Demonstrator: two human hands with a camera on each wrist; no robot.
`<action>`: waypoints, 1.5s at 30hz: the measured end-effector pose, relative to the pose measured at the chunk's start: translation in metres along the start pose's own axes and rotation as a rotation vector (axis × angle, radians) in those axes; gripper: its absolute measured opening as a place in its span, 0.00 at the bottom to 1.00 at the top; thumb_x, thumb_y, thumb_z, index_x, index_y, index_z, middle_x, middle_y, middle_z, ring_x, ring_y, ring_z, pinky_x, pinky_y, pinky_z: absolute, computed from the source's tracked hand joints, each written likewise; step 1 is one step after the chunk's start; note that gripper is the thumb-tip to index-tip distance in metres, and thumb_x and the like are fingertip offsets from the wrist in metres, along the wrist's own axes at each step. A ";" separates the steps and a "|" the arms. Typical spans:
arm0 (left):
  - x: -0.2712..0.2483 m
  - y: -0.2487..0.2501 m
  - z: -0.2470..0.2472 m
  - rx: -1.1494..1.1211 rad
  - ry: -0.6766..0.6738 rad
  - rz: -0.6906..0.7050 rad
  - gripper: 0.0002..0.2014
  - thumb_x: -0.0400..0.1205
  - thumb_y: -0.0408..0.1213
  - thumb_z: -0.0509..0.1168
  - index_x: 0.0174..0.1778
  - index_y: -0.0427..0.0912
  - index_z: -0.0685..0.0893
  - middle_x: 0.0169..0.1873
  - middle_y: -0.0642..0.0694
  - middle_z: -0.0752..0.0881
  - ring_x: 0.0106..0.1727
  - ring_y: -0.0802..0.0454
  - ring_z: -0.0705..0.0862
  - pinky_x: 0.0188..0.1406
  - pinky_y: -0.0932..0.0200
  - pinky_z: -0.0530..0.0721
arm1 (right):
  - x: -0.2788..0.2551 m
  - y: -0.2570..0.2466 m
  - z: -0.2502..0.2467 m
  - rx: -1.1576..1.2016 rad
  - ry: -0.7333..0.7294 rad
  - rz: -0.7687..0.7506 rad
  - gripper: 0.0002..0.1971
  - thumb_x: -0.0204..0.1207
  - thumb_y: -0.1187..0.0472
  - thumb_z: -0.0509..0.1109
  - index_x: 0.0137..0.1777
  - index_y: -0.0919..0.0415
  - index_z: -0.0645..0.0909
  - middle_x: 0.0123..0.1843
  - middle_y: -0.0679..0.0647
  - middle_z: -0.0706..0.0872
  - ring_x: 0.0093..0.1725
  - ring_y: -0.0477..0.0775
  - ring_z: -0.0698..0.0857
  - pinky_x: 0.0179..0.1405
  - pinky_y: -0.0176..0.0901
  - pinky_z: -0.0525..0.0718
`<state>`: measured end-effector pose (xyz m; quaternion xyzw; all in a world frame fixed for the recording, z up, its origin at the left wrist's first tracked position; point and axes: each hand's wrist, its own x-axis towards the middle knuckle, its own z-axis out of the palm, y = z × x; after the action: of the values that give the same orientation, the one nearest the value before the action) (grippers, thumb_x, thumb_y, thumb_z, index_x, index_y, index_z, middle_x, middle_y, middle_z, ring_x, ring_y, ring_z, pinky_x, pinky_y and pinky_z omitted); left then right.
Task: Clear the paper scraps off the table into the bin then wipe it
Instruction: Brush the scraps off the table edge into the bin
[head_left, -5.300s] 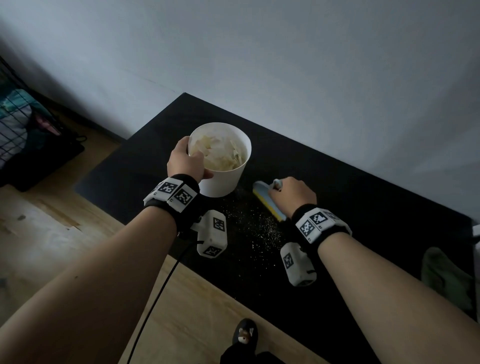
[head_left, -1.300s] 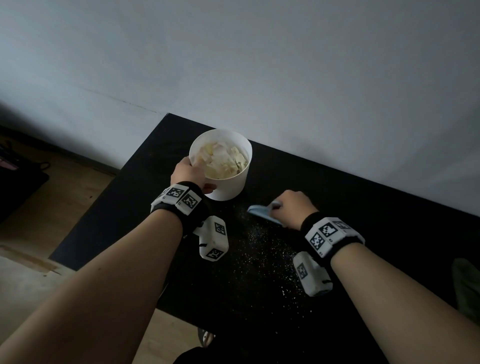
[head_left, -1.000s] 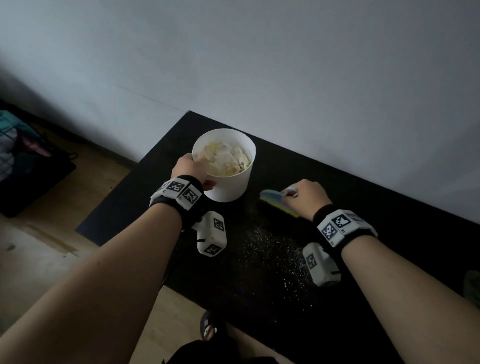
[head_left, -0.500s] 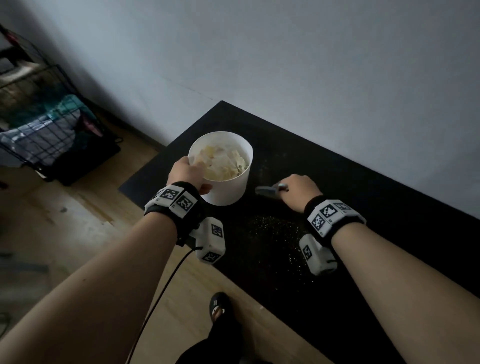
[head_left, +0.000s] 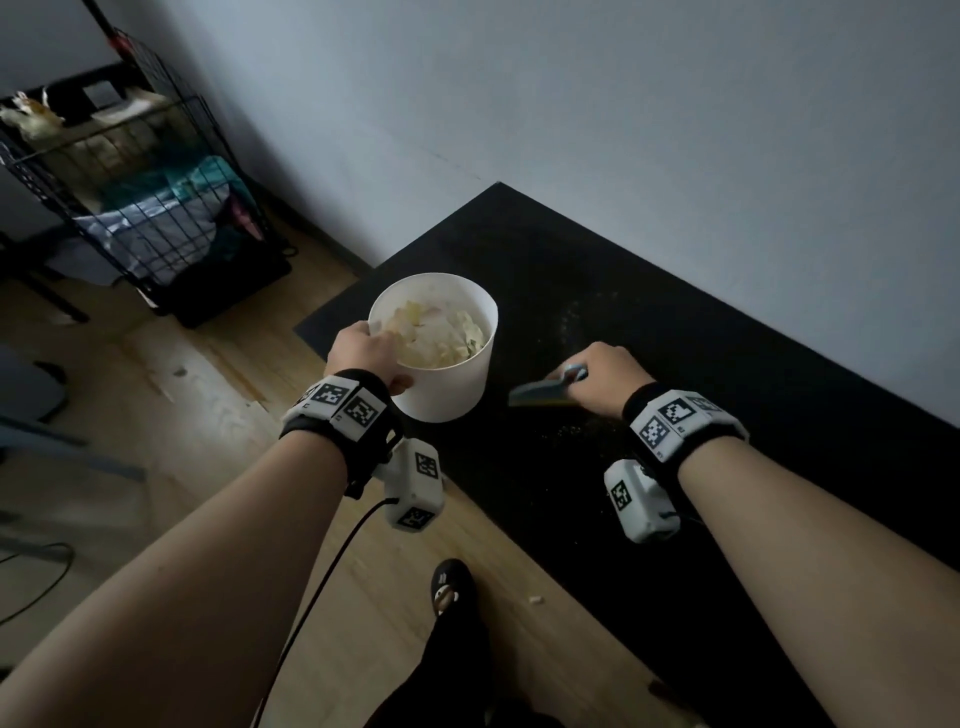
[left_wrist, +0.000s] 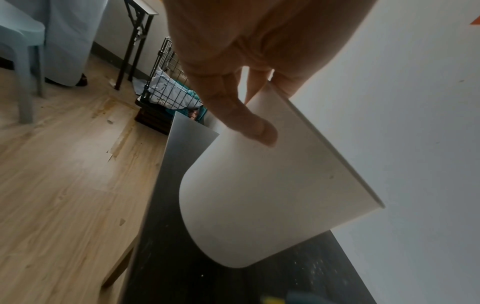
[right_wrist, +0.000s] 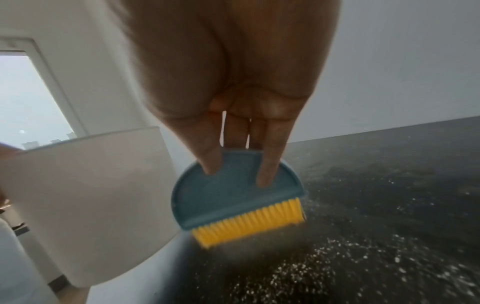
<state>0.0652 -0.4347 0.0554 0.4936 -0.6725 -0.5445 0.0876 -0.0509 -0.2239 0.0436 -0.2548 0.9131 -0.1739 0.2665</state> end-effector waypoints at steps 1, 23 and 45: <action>-0.002 -0.002 -0.002 -0.008 0.002 -0.004 0.10 0.82 0.35 0.52 0.52 0.44 0.78 0.35 0.44 0.82 0.24 0.45 0.83 0.34 0.53 0.87 | 0.001 -0.004 0.003 0.026 0.034 -0.017 0.16 0.78 0.66 0.65 0.59 0.50 0.88 0.54 0.57 0.90 0.57 0.57 0.86 0.61 0.48 0.84; -0.019 -0.059 -0.067 0.241 -0.042 -0.179 0.12 0.82 0.28 0.58 0.60 0.35 0.78 0.41 0.34 0.85 0.33 0.38 0.88 0.36 0.45 0.91 | -0.015 0.002 0.032 0.076 0.233 0.119 0.18 0.78 0.65 0.62 0.60 0.50 0.87 0.55 0.53 0.90 0.50 0.56 0.87 0.47 0.41 0.83; -0.073 -0.046 -0.008 0.209 -0.268 -0.059 0.14 0.81 0.28 0.52 0.56 0.46 0.78 0.39 0.43 0.81 0.26 0.44 0.85 0.28 0.56 0.87 | -0.058 0.025 0.046 -0.003 0.195 0.222 0.14 0.77 0.63 0.63 0.52 0.52 0.90 0.46 0.58 0.90 0.46 0.61 0.86 0.42 0.44 0.82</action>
<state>0.1333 -0.3806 0.0513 0.4426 -0.7163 -0.5348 -0.0705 0.0085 -0.1790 0.0186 -0.1346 0.9575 -0.1658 0.1937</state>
